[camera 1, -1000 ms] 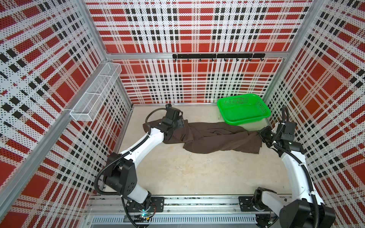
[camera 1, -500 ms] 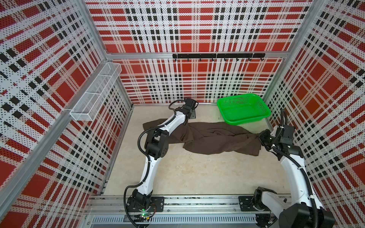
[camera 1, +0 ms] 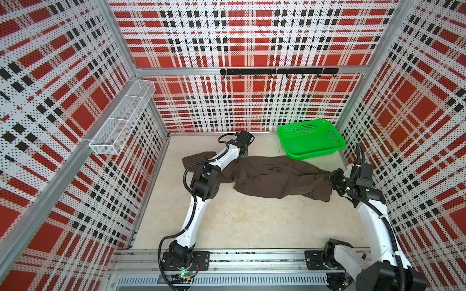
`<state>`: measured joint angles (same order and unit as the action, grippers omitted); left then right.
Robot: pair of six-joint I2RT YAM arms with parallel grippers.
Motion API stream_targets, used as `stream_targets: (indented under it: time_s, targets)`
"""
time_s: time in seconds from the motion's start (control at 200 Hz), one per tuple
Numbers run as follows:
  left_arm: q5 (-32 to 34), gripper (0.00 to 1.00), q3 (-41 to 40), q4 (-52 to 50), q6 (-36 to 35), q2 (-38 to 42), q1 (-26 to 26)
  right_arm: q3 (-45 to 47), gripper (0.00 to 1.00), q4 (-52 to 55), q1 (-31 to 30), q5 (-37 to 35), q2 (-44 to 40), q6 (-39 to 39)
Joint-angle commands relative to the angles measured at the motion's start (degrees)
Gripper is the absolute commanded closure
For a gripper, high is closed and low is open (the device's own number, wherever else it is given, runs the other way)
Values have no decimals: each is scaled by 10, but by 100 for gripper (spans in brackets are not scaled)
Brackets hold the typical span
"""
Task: Fold and stack the trousers
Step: Flatten out the trousers at the center of the table.
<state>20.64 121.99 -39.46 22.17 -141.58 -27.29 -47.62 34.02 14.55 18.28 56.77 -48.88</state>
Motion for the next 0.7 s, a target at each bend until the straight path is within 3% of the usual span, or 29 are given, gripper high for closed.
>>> stream_targets:
  time_s: [0.0, 0.105, 0.175, 0.396, 0.591, 0.696]
  targets:
    - [3, 49, 2, -18, -21, -15, 2, -2, 100, 1, 2, 3, -9, 5]
    - [-6, 42, 4, -22, -27, -15, 2, -1, 100, 0, 2, 3, -8, 4]
    - [-6, 43, 6, -27, -31, -17, 2, -2, 100, -1, 2, 3, -8, 4]
    - [23, 77, 7, -41, -45, -8, 5, -8, 100, 0, 2, 1, -5, 4]
    - [53, 93, 9, -45, -53, 19, 8, -19, 100, 0, 3, 0, -2, 2]
    - [81, 94, 8, -43, -46, 67, 10, -33, 100, 3, 2, -4, 3, 3]
